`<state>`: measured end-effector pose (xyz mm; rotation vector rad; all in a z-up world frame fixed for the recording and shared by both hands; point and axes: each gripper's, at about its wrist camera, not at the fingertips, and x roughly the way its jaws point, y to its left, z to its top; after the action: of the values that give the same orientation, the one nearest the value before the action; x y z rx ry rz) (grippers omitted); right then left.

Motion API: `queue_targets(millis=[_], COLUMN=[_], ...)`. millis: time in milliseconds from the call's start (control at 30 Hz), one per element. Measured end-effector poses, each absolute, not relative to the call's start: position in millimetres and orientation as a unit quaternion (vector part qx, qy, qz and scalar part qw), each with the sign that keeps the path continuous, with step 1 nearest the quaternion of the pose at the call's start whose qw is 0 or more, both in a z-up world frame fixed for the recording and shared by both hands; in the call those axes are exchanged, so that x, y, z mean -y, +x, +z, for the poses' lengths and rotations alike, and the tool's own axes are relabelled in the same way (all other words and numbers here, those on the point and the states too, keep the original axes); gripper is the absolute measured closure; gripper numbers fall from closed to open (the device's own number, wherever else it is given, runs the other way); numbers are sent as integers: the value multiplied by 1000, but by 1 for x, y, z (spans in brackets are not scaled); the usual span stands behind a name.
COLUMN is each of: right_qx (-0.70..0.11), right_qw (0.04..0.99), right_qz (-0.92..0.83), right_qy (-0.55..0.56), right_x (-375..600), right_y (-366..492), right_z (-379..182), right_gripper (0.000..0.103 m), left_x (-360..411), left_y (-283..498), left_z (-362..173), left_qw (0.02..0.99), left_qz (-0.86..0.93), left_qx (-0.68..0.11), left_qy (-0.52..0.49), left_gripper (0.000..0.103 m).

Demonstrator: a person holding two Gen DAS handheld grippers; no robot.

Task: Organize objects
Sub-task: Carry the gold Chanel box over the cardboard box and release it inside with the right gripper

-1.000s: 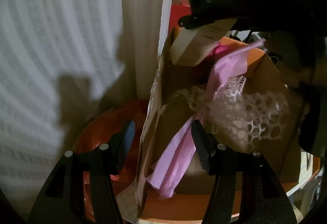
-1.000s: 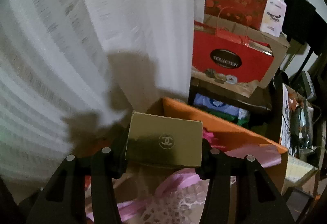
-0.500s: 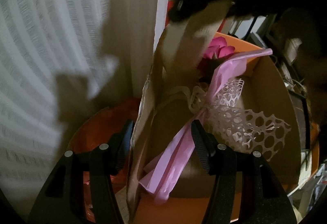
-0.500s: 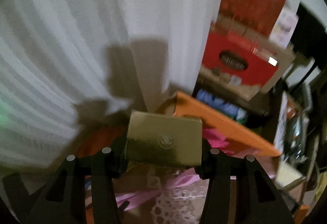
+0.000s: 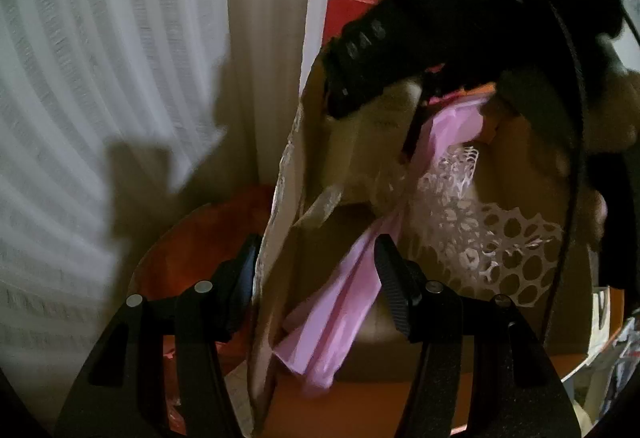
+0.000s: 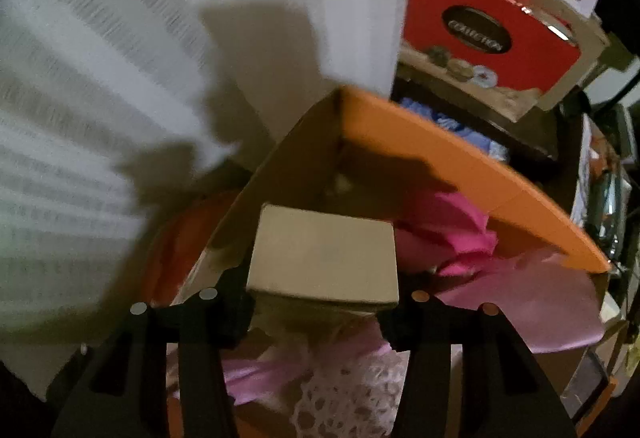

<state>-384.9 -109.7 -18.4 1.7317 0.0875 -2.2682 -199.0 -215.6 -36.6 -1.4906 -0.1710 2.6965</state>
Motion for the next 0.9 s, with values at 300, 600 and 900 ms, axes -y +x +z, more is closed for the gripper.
queue_targets(millis=[300,600,900], right_qx=[-47,-50,-55], right_qw=[123,119,120], right_qz=[-840,-858,-877], right_qy=[526,498,461], right_x=[104,69,32], right_y=[-378,-352,-300], right_z=[24,40,56], right_gripper=[22,23,23], left_x=[215,210,208], left_y=[-199,-196,-191], left_z=[-33,-30,-17], left_qw=[29,26,16], left_qz=[874,875,880], left_qx=[51,47,44], left_qy=[-483,-481,-473], left_gripper=[49,49,44])
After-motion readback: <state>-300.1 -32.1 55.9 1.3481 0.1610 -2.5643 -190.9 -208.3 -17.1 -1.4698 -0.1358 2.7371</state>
